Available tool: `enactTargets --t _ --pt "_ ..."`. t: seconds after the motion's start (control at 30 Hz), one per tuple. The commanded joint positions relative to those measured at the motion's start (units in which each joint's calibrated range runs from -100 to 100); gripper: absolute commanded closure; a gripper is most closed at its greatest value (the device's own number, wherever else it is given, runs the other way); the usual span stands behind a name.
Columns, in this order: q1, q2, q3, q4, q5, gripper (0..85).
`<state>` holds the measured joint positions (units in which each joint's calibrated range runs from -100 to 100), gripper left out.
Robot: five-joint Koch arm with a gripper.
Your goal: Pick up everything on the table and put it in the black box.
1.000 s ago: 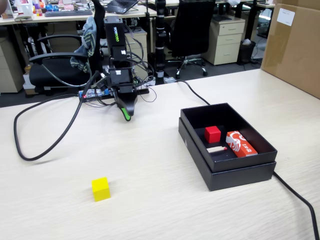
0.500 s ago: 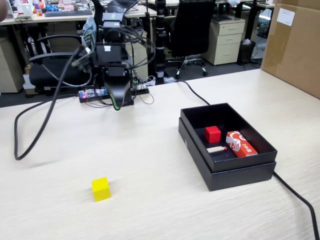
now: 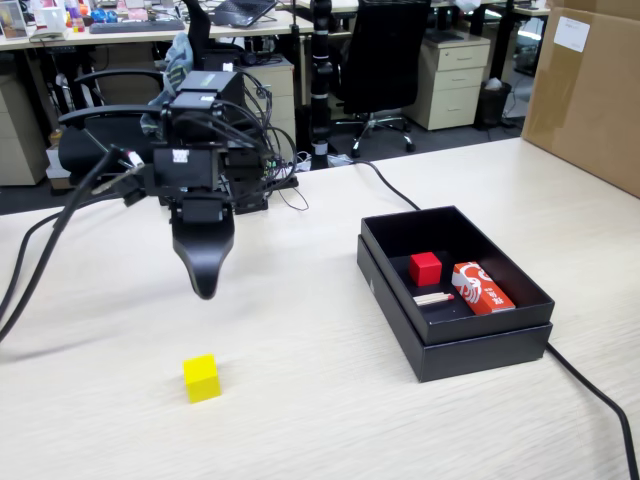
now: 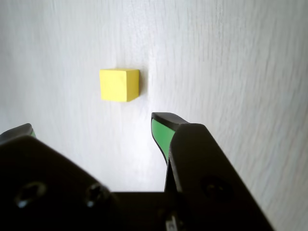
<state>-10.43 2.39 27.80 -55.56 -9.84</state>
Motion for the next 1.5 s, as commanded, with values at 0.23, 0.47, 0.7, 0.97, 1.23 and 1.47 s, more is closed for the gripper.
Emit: enactTargets --t 0.23,0.47,0.7,0.97,1.23,1.47 --pt "-0.73 14.64 13.64 0.05 -0.49 37.8" --pt "-1.66 24.17 20.44 0.13 -0.88 37.9" --pt "-1.76 28.64 22.98 0.05 -1.03 38.0" --pt "-0.59 29.79 22.79 0.05 -0.98 38.0" --pt "-0.24 31.28 23.07 -0.12 -0.98 42.3" --pt "-0.24 31.86 23.70 -3.58 -1.07 58.5"
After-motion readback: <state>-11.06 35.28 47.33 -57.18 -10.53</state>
